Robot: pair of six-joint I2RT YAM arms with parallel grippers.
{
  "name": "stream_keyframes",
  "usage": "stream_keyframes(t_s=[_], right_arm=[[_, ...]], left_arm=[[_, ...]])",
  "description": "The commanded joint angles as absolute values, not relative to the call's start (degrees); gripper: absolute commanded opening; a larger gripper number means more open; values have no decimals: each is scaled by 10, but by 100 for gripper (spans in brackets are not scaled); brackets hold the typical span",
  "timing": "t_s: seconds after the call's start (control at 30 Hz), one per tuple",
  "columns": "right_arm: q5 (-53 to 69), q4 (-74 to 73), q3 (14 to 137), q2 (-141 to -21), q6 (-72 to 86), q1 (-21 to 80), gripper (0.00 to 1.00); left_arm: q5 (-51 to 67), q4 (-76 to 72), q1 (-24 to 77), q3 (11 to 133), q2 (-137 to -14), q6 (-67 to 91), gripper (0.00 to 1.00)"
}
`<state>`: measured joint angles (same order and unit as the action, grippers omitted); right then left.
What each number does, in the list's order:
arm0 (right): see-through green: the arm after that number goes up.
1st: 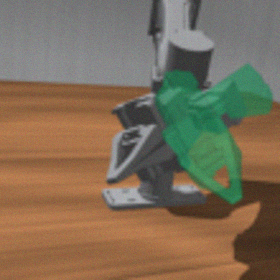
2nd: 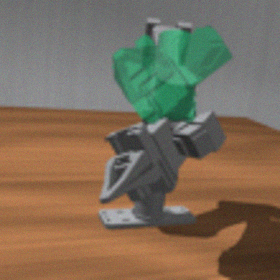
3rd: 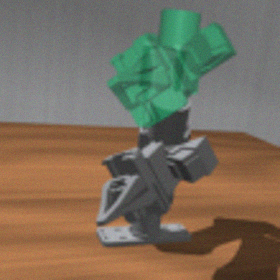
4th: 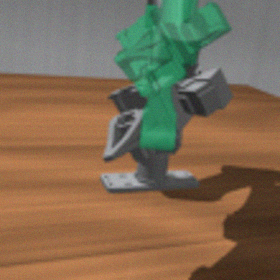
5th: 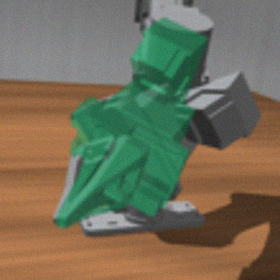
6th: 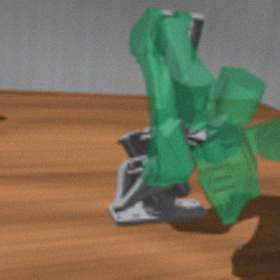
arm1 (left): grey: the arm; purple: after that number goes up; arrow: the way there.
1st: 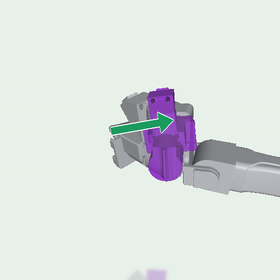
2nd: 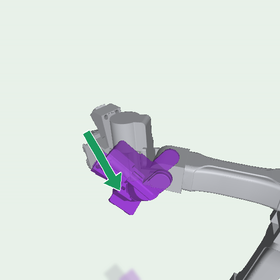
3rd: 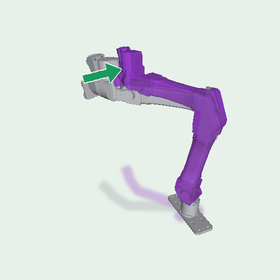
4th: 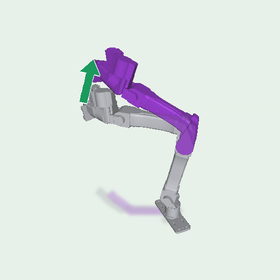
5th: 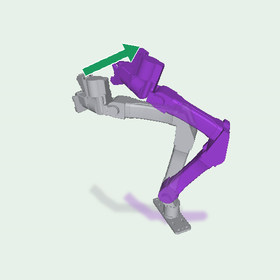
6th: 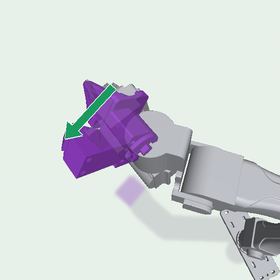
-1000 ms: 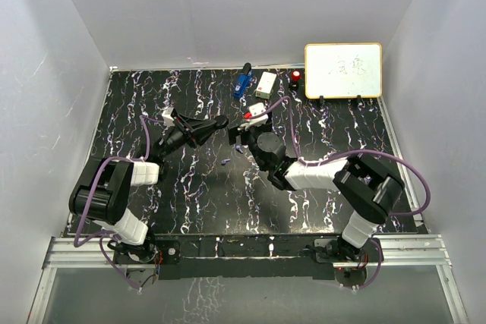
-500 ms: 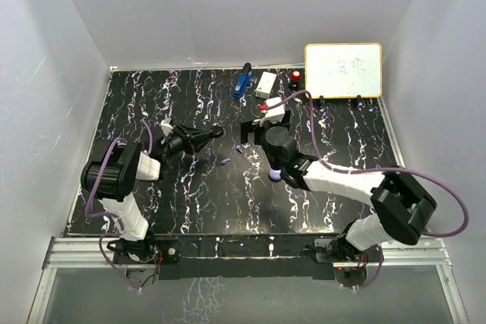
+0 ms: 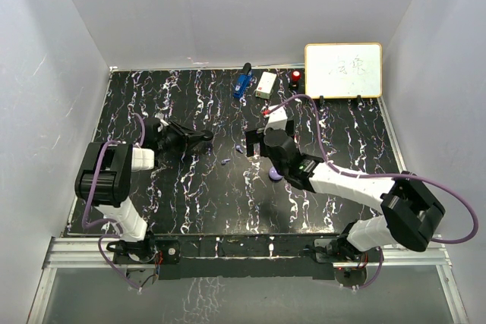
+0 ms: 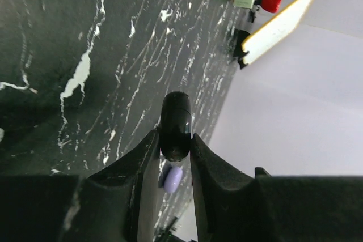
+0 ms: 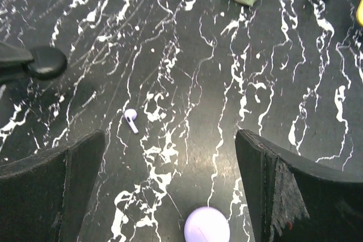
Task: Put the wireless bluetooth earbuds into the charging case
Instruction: Place the charging case at the center of the board.
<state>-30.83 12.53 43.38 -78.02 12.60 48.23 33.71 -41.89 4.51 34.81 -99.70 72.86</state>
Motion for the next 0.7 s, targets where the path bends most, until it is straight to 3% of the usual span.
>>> stream_keyframes(t_s=[0.0, 0.4, 0.67], right_arm=[[-291, 40, 478, -787, 187, 470, 98], [-226, -99, 485, -803, 288, 413, 96], [-186, -111, 457, -800, 309, 399, 96]], left_arm=[[295, -278, 37, 391, -945, 626, 0], [281, -219, 28, 413, -948, 579, 16], [279, -200, 18, 409, -936, 566, 49]])
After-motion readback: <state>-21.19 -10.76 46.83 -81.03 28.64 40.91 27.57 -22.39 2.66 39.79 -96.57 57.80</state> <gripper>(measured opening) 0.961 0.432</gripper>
